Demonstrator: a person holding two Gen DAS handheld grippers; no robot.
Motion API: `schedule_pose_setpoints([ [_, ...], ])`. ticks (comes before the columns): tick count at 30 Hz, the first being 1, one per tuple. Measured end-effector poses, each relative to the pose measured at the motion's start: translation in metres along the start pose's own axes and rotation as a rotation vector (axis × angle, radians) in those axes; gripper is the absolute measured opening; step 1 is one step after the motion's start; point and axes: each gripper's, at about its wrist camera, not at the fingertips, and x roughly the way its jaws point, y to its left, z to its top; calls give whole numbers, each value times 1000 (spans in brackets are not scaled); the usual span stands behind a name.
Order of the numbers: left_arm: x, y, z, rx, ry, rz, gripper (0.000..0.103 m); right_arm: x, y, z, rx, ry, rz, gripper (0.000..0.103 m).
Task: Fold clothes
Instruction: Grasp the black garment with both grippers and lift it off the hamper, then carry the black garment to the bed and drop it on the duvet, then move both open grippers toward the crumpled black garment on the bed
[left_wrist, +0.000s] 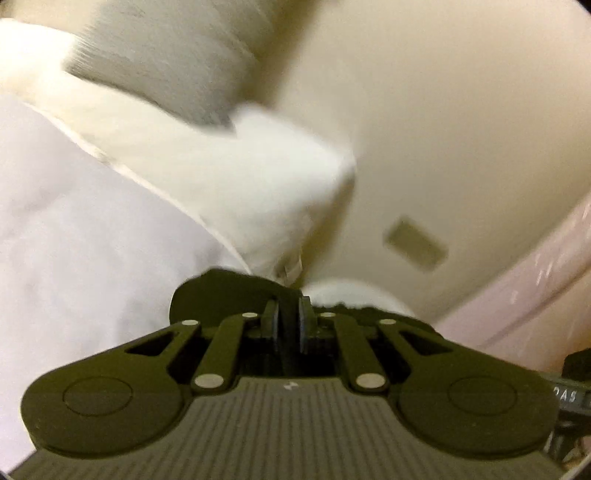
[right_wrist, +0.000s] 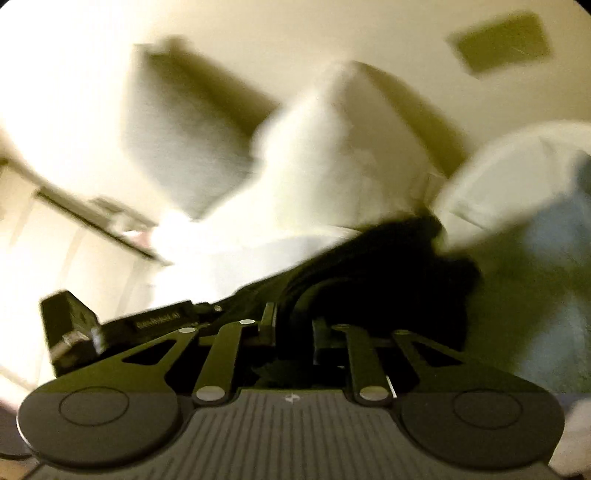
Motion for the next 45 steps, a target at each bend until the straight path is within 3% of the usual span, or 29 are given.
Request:
schedule_pose_setpoints([
  [4,-101,34,2,-94,-157,53,7,6,73,-1,-140,24,161,17],
  [10,-282,91,-22,-204,-423,257,7,48,198,-42,-320,173,411,17],
  [14,-422,123,-63,-262,-616,437,7,75,292,-100,-433,301,612,17],
  [16,-482,138,-87,-276,-674,552,6,87,347,-138,-516,362,716,17],
  [19,-558,164,-124,-313,-731,716,0,100,417,-203,-651,440,791,17],
  [21,-598,189,-153,-352,-728,861,0,113,459,-251,-723,520,742,22],
  [23,-621,220,-184,-412,-638,1006,0,133,480,-299,-800,566,602,31],
  [26,-636,269,-238,-557,-452,1069,0,158,479,-369,-889,669,360,37],
  [27,-637,282,-255,-605,-396,1075,0,166,479,-393,-916,702,278,37],
  [30,-635,307,-300,-741,-259,1036,0,176,464,-438,-883,817,190,41],
  [34,-613,317,-330,-845,-157,959,2,169,465,-471,-924,877,128,64],
  [37,-623,318,-345,-853,-150,928,9,164,475,-487,-974,887,108,77],
  [39,-633,316,-347,-859,-155,919,24,161,482,-497,-1007,893,94,81],
  [41,-632,306,-351,-856,-154,930,25,161,481,-505,-1030,903,87,86],
  [45,-620,286,-352,-845,-162,948,31,153,487,-517,-1089,928,129,87],
])
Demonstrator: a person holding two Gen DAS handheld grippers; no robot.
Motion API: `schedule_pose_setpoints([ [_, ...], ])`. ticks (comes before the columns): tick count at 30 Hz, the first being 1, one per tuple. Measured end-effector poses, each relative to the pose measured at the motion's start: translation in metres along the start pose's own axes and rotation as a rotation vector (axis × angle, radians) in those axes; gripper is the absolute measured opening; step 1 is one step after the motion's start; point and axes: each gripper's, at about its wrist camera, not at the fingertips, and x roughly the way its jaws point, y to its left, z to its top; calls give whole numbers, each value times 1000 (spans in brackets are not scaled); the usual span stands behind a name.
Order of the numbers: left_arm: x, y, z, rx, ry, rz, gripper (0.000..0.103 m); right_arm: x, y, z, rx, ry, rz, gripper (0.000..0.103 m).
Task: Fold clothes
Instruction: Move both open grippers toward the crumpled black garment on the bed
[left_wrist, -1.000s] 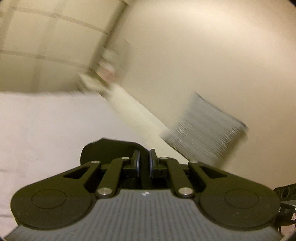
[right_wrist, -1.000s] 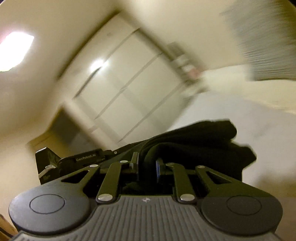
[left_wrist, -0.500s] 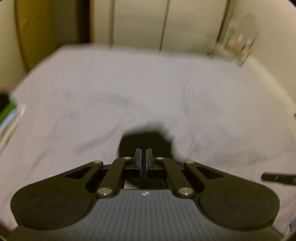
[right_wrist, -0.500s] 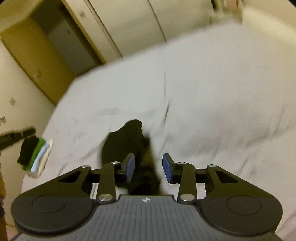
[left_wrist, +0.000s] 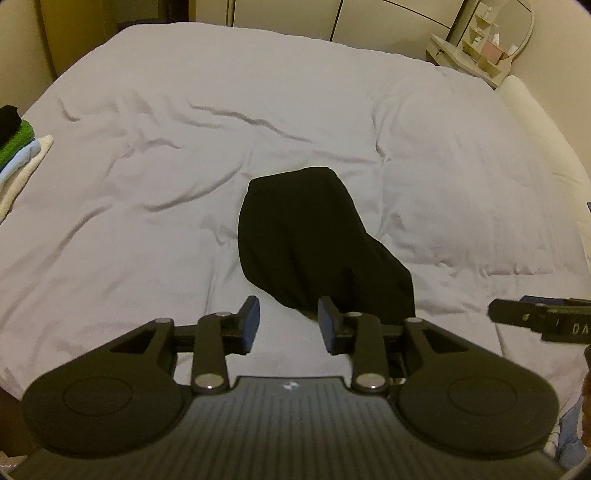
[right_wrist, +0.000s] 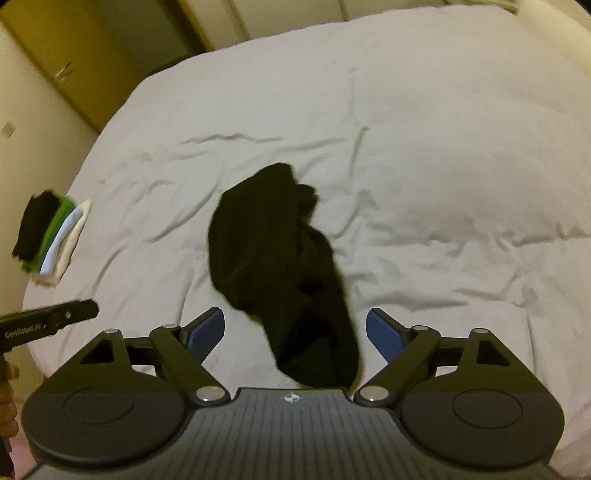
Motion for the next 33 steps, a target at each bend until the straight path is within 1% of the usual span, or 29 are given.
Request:
schedule_pose_setpoints([
  [3,-11,-10,-6,1,-24,7,37,-5,7,-5,-52,-4,16,89],
  [5,-16,-19,-10,3,-31,16,38,-8,5,-10,-68,-3,18,89],
  [8,-24,-36,-20,4,-38,24,43,-15,-2,-20,-80,6,22,89],
  [16,-42,-77,-55,-2,-30,78,44,-35,-31,-52,-108,33,40,89],
  [21,-57,-100,-79,-14,-35,101,47,-50,-42,-68,-142,39,49,89],
  [27,-73,-115,-103,-31,-58,126,49,-63,-49,-84,-189,39,67,89],
  [33,-89,-124,-117,-46,-89,141,51,-78,-50,-95,-237,17,82,89],
])
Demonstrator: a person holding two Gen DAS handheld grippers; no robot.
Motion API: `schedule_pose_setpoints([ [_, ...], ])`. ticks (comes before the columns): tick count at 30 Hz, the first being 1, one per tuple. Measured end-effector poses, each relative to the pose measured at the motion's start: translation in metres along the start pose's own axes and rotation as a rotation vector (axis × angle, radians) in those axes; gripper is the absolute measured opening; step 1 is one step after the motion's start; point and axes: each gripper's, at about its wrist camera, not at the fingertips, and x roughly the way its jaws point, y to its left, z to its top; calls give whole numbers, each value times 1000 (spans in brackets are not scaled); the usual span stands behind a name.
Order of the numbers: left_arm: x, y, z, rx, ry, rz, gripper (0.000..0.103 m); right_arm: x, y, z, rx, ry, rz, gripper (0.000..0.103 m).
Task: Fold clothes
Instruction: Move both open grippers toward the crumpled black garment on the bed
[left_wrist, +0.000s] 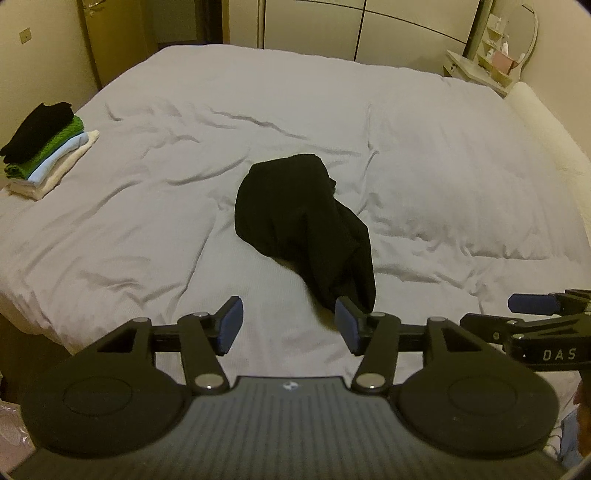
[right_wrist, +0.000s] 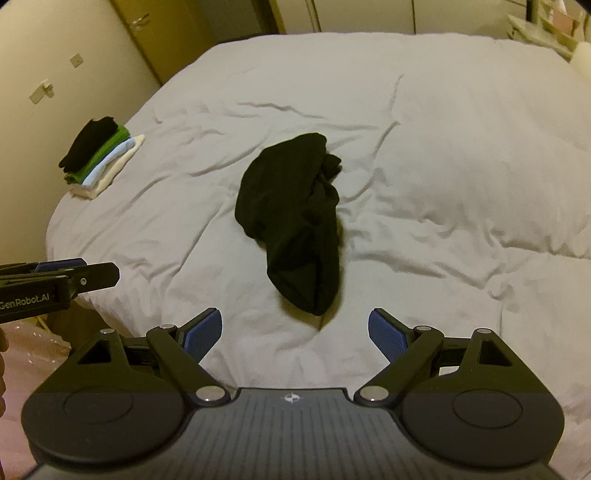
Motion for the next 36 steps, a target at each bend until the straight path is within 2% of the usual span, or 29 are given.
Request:
schedule_pose_setpoints([
  [13,-22,-2,-14,-20,-32,40,57,-14,8,-8,-54,-31,29,89],
  [21,-21,1,-19,-31,-24,55,59,-11,6,-11,-56,-24,46,89],
  [29,6,8,-15,-31,30,57,60,10,-4,-10,-27,23,24,89],
  [36,57,17,11,-14,93,31,61,43,-24,4,36,74,-16,89],
])
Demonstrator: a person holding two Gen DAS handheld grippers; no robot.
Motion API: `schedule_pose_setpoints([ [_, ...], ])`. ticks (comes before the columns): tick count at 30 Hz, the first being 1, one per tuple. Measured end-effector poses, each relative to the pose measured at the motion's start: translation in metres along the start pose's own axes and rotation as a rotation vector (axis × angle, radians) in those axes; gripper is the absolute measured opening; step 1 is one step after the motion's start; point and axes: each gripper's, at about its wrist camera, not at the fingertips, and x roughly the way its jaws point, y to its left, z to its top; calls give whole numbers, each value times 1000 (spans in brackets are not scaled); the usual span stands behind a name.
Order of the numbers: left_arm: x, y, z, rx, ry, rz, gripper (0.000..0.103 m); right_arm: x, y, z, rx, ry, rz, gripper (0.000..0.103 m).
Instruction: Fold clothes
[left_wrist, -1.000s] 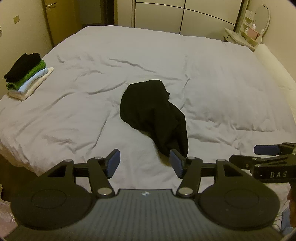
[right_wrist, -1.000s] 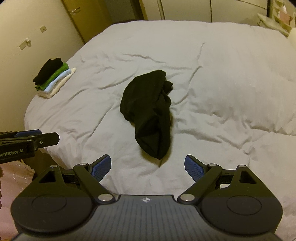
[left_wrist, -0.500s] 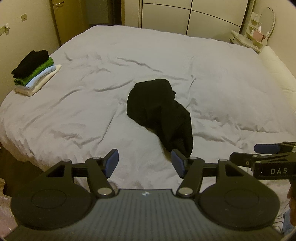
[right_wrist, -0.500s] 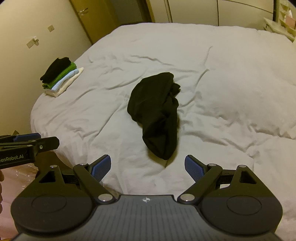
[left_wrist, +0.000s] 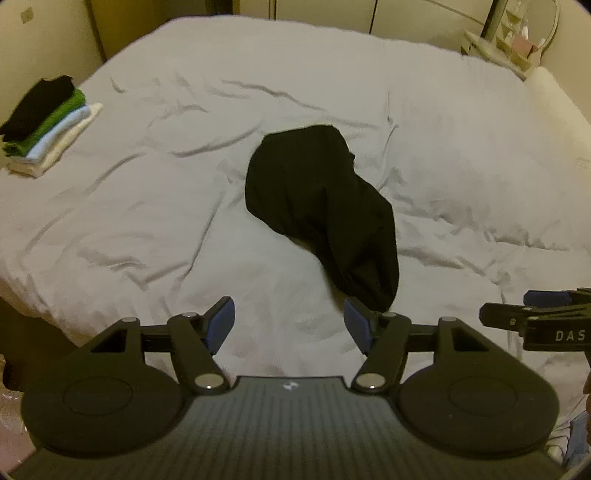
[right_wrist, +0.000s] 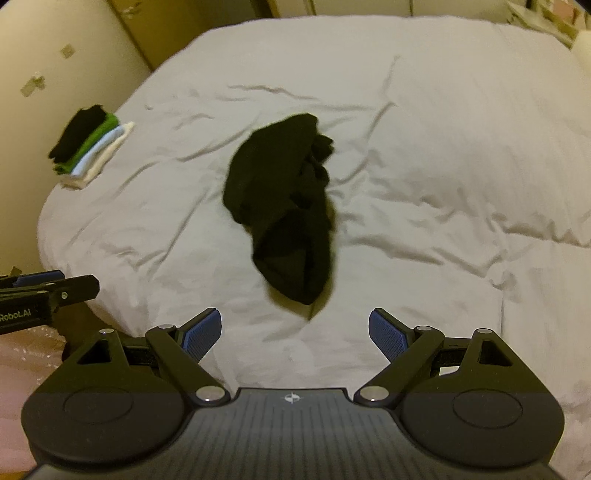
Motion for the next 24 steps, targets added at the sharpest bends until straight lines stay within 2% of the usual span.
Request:
schedule_pose_setpoints([
  [7,64,16,47,30,81,-29,62,50,-12,34,62,68,-45,89],
  [17,163,75,122,19,199,-64,64,134,-6,107,146,166,-101,89],
  [24,238,105,166,0,249,-113,64,175,0,154,211,147,-130,89],
])
